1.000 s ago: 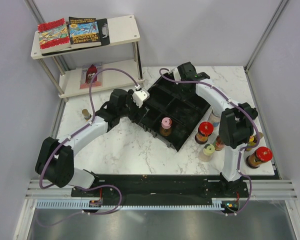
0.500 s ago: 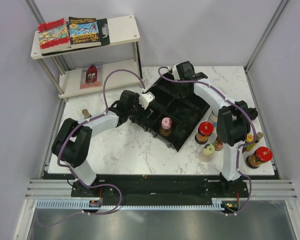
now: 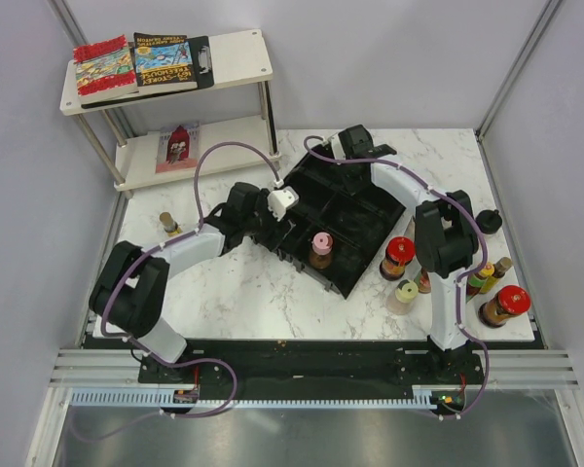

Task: Organize the condiment bottles
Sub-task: Move the storage box to the center of the board.

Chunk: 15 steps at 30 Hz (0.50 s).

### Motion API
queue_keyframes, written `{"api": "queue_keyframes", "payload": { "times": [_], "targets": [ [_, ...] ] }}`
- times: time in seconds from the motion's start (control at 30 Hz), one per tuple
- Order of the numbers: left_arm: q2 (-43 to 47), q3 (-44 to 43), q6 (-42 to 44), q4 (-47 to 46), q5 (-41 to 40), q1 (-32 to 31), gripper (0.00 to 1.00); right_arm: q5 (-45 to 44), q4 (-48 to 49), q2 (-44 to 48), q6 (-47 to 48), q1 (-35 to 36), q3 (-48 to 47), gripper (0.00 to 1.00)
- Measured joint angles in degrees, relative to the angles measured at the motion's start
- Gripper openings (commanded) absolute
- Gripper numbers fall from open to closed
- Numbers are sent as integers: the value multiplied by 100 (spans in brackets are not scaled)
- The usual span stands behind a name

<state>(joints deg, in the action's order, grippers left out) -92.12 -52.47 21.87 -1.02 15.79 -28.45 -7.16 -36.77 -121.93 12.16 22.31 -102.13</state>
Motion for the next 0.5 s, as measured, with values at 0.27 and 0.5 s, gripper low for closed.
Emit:
{"api": "queue_keyframes", "payload": {
  "times": [0.27, 0.5],
  "targets": [
    [232, 168, 0, 334, 369, -168, 85, 184, 46, 0, -28, 98, 79, 0],
    [363, 188, 35, 813, 433, -553, 85, 249, 79, 0, -33, 310, 107, 0]
  ]
}}
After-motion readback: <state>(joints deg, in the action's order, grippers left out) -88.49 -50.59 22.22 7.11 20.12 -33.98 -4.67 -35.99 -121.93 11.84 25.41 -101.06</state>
